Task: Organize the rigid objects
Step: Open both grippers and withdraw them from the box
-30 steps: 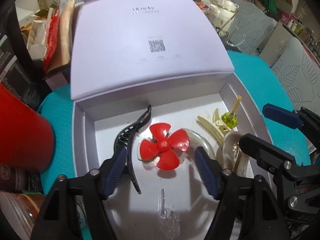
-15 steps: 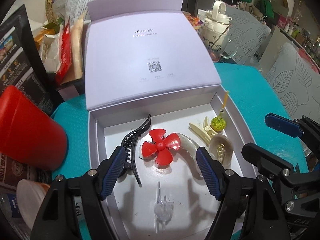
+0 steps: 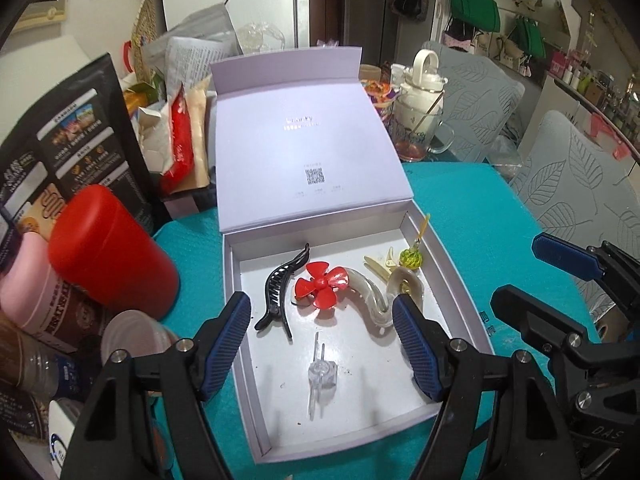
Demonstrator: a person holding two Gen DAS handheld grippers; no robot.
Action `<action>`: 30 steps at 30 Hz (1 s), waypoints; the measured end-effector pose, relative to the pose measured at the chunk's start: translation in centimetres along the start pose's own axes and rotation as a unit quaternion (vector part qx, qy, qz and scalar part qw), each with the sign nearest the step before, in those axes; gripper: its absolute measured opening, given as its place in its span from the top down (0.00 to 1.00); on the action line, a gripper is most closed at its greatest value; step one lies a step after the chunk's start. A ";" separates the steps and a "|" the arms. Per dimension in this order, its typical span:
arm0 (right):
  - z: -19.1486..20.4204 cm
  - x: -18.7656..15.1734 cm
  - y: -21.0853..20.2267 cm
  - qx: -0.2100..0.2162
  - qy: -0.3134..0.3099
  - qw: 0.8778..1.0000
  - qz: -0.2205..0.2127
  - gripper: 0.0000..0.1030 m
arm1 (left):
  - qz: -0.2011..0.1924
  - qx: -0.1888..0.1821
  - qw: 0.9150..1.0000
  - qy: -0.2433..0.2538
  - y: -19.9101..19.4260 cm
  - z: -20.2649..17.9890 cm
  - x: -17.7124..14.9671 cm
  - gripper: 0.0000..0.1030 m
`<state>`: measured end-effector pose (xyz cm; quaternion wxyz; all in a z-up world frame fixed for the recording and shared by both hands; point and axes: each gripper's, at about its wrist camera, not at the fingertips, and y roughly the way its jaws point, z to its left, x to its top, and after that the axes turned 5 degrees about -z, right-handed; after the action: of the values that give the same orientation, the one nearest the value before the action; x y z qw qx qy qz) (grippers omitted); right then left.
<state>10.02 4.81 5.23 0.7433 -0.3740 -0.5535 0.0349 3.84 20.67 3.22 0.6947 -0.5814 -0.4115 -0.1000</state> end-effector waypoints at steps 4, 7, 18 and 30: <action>0.4 -0.2 -1.7 -0.002 -0.001 1.000 -0.013 0.35 | -0.021 0.001 1.000 0.003 -2.4 -0.1 -0.2 0.29; 0.9 -0.3 -2.9 -0.004 -0.006 1.000 -0.024 0.35 | -0.031 -0.006 0.999 0.003 -4.0 -0.1 -0.6 0.29; 3.2 -0.9 -8.2 -0.013 -0.020 0.997 -0.070 0.34 | -0.072 -0.013 0.997 -0.010 -9.5 0.1 -2.6 0.29; 5.8 -3.3 -10.9 -0.009 -0.025 0.996 -0.083 0.34 | -0.105 0.015 0.994 -0.014 -13.6 0.9 -5.9 0.29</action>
<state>-0.08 -1.55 9.69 0.7263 -0.3322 -0.6013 -0.0223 -8.69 15.31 9.01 0.6829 -0.5264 -0.4814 -0.1577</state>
